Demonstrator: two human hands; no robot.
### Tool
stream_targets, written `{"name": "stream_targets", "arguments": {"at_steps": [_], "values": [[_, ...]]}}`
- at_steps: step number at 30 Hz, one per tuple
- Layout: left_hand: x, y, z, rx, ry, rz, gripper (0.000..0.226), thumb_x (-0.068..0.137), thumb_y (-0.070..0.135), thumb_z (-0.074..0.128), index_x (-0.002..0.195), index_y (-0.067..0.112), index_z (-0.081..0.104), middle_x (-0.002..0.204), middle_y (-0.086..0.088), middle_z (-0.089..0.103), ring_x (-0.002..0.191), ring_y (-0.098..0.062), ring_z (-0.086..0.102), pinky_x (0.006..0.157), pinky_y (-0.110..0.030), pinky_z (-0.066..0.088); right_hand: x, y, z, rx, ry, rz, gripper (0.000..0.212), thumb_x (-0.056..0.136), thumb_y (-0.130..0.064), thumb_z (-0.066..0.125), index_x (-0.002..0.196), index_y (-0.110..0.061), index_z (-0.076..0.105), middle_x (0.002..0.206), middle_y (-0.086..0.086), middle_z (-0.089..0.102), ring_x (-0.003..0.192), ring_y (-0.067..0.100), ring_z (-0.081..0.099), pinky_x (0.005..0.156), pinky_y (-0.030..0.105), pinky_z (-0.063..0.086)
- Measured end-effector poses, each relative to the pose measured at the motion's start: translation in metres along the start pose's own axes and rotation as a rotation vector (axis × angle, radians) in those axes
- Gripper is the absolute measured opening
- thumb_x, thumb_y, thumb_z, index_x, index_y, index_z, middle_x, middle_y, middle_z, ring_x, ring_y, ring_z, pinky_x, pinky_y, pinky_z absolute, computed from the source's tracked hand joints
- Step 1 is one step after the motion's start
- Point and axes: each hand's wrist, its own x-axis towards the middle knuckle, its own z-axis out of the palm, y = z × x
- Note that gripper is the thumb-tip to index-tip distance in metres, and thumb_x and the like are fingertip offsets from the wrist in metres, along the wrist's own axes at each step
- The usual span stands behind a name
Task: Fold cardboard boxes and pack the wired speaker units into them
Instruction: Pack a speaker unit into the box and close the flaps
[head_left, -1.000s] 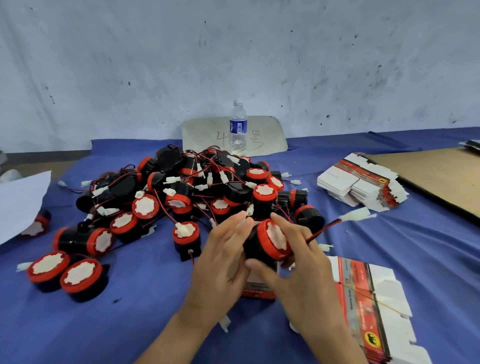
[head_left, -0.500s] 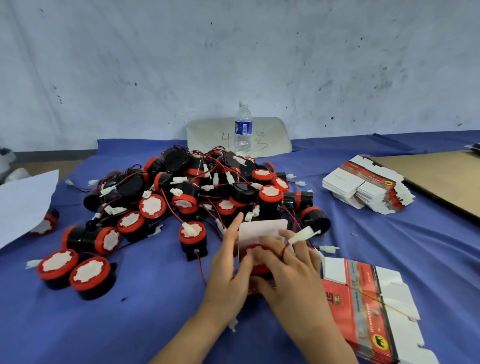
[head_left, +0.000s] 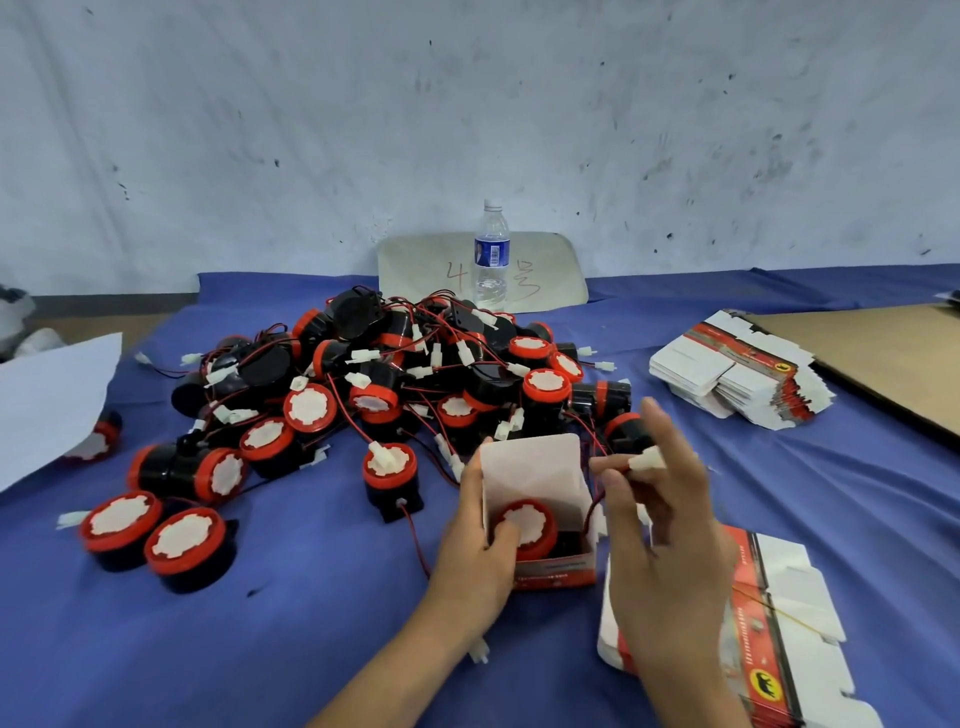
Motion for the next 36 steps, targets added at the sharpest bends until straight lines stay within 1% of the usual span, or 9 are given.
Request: {"name": "stream_targets", "arguments": {"at_steps": [4,7,11,16,20,24,30,32,36], "values": [[-0.006,0.004,0.004,0.054,-0.056,0.057,0.074,0.085,0.021,0.048,0.141,0.055,0.014,0.122,0.05,0.042,0.121,0.013,0.043,0.1,-0.015,0.037,0.0,0.003,0.002,0.022,-0.036,0.099,0.049,0.089,-0.024,0.065,0.118,-0.057,0.043,0.09,-0.022,0.069,0.085,-0.004,0.065,0.07,0.005,0.045],[-0.008,0.007,0.004,0.067,-0.049,0.061,0.075,0.085,0.027,0.051,0.138,0.063,0.011,0.129,0.04,0.045,0.121,0.011,0.046,0.094,-0.01,0.039,0.0,0.007,0.003,-0.129,-0.088,-0.012,0.032,0.087,-0.016,0.067,0.102,-0.04,0.054,0.077,-0.028,0.063,0.078,-0.015,0.06,0.065,-0.001,0.04],[-0.008,0.006,0.005,0.187,0.003,0.074,0.09,0.085,0.03,0.068,0.125,0.076,0.003,0.12,0.035,0.048,0.107,0.025,0.045,0.079,0.0,0.039,-0.003,0.005,0.004,-0.056,-0.128,-0.076,0.017,0.087,-0.022,0.062,0.097,-0.034,0.056,0.089,-0.021,0.064,0.078,-0.006,0.063,0.065,0.007,0.046],[-0.009,0.007,0.005,0.16,-0.014,0.078,0.092,0.083,0.027,0.067,0.132,0.069,0.002,0.136,0.023,0.045,0.119,0.009,0.047,0.094,-0.013,0.044,-0.001,0.004,0.001,0.039,-0.06,0.0,0.01,0.091,-0.042,0.052,0.098,-0.039,0.059,0.088,-0.019,0.066,0.066,0.005,0.065,0.054,0.019,0.049],[-0.009,0.005,0.006,0.187,-0.008,0.107,0.096,0.081,0.015,0.067,0.137,0.061,0.003,0.124,0.036,0.04,0.102,0.023,0.048,0.077,0.0,0.039,0.001,0.004,0.0,0.102,-0.02,0.085,0.019,0.091,-0.041,0.062,0.103,-0.05,0.051,0.09,-0.019,0.069,0.071,0.006,0.069,0.059,0.013,0.05],[-0.01,0.006,0.005,0.183,-0.011,0.098,0.097,0.079,0.018,0.064,0.136,0.063,-0.001,0.115,0.037,0.045,0.086,0.019,0.054,0.075,-0.007,0.046,0.001,0.007,-0.002,0.035,-0.056,0.038,0.022,0.091,-0.037,0.063,0.092,-0.052,0.046,0.087,-0.018,0.069,0.072,0.003,0.067,0.062,0.013,0.05],[-0.01,0.007,0.005,0.165,-0.027,0.096,0.096,0.084,0.009,0.061,0.137,0.064,0.002,0.123,0.039,0.043,0.099,0.007,0.057,0.082,-0.013,0.049,0.004,0.02,-0.007,-0.284,-0.169,-0.205,0.014,0.079,-0.007,0.076,0.083,-0.006,0.063,0.072,0.004,0.065,0.073,0.015,0.054,0.062,0.014,0.042],[-0.011,0.007,0.005,0.157,-0.016,0.087,0.098,0.082,0.016,0.061,0.134,0.07,-0.001,0.12,0.037,0.047,0.093,0.003,0.059,0.081,-0.016,0.051,0.006,0.022,-0.01,-0.307,-0.175,-0.183,0.012,0.076,-0.003,0.074,0.083,-0.004,0.064,0.07,0.006,0.064,0.073,0.015,0.052,0.062,0.012,0.039],[-0.015,0.014,0.006,0.233,0.03,0.145,0.102,0.076,0.023,0.057,0.134,0.069,-0.012,0.151,0.025,0.022,0.133,0.007,0.031,0.104,-0.017,0.036,0.013,0.025,-0.023,-0.212,-0.119,-0.051,0.02,0.079,-0.002,0.073,0.088,-0.017,0.064,0.073,-0.008,0.066,0.075,0.002,0.058,0.065,0.0,0.037]]}}
